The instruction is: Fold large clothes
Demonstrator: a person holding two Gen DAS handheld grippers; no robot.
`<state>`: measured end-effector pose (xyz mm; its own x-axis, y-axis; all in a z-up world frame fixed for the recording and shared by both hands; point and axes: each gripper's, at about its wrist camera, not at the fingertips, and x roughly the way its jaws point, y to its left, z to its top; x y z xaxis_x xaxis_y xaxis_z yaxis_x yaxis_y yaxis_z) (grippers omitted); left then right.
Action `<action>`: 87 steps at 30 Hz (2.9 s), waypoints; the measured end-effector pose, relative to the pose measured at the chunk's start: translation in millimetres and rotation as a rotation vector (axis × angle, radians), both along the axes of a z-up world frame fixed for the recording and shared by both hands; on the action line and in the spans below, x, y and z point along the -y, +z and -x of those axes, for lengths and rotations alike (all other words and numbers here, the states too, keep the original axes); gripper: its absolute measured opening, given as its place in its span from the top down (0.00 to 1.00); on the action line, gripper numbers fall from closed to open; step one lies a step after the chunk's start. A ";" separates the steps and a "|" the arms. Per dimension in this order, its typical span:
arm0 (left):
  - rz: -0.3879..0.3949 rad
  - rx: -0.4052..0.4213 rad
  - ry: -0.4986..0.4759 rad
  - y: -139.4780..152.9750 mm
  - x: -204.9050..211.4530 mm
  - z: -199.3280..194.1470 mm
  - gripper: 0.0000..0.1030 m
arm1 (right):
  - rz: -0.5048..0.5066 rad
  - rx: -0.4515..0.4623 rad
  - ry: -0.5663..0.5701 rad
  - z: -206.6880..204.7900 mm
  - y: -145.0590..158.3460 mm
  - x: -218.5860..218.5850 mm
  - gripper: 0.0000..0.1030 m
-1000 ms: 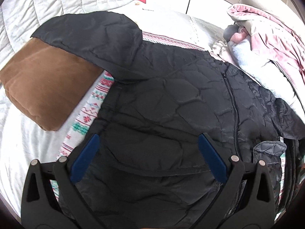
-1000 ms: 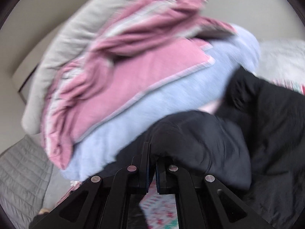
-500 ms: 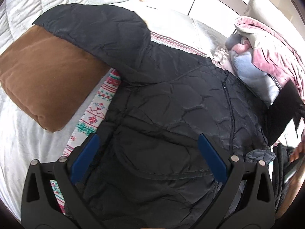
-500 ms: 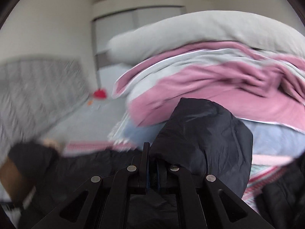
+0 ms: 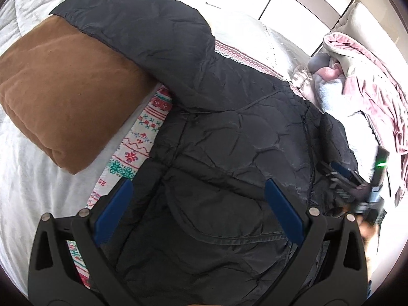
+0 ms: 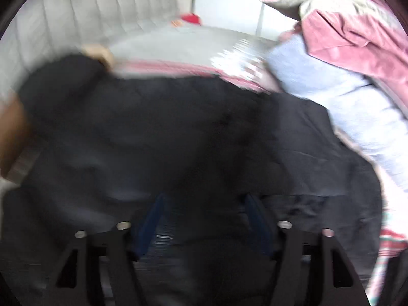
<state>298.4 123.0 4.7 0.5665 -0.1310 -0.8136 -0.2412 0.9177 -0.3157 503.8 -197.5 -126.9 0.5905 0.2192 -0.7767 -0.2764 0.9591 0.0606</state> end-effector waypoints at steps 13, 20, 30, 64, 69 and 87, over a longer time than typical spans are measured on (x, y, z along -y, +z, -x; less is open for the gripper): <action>0.015 -0.005 0.006 -0.7 -3.4 -0.7 0.00 | -0.658 0.057 -0.341 6.5 11.8 138.2 0.27; 0.031 -0.006 0.005 0.8 -4.5 -0.5 0.00 | -0.986 -0.140 -0.699 -8.8 -69.7 206.1 0.27; 0.014 -0.017 0.018 -3.3 -7.0 -2.9 0.00 | -0.796 -0.053 -0.175 -33.5 20.9 60.7 0.27; -0.145 0.034 0.381 32.5 -193.1 -120.9 0.00 | -0.505 -0.253 -0.307 137.4 -12.6 112.1 0.18; -0.008 0.038 0.485 3.1 -233.1 -143.7 0.01 | -0.515 -0.245 -0.290 137.2 -10.2 111.1 0.18; -0.311 0.390 0.185 89.9 -58.2 -148.8 0.90 | -0.595 -0.217 -0.336 145.5 -1.3 134.9 0.18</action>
